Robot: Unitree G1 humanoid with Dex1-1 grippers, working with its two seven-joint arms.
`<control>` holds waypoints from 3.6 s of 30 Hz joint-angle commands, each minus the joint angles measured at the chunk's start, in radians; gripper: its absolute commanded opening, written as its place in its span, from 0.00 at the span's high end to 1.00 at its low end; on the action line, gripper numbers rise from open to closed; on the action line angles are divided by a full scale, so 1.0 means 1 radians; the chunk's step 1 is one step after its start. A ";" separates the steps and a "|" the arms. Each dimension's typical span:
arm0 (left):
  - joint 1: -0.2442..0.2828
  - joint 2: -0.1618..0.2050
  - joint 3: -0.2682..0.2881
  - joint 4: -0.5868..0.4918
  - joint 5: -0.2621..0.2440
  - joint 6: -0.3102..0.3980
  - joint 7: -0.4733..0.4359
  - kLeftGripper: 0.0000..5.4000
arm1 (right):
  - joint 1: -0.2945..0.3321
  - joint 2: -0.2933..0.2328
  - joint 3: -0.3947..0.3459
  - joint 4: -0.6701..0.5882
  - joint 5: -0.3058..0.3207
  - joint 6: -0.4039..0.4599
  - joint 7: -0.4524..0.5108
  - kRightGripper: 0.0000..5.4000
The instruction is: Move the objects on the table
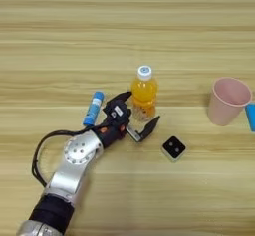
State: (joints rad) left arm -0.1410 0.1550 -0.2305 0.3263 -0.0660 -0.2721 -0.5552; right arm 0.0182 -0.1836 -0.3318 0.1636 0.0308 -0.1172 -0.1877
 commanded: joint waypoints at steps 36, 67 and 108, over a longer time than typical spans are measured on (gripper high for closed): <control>-0.121 -0.042 0.065 0.192 0.041 -0.084 0.085 0.37 | 0.011 0.007 0.004 -0.026 -0.003 0.020 0.001 0.00; -0.159 -0.004 0.151 0.307 0.032 -0.123 0.101 0.37 | 0.013 0.011 0.007 -0.032 -0.003 0.021 0.001 0.00; 0.081 0.055 0.177 -0.090 -0.002 0.072 0.098 0.00 | 0.000 0.014 0.014 -0.020 -0.011 0.022 -0.004 0.00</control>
State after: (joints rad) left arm -0.0812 0.1968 -0.0609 0.2631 -0.0572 -0.2327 -0.4596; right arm 0.0252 -0.1725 -0.3189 0.1427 0.0233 -0.1115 -0.1877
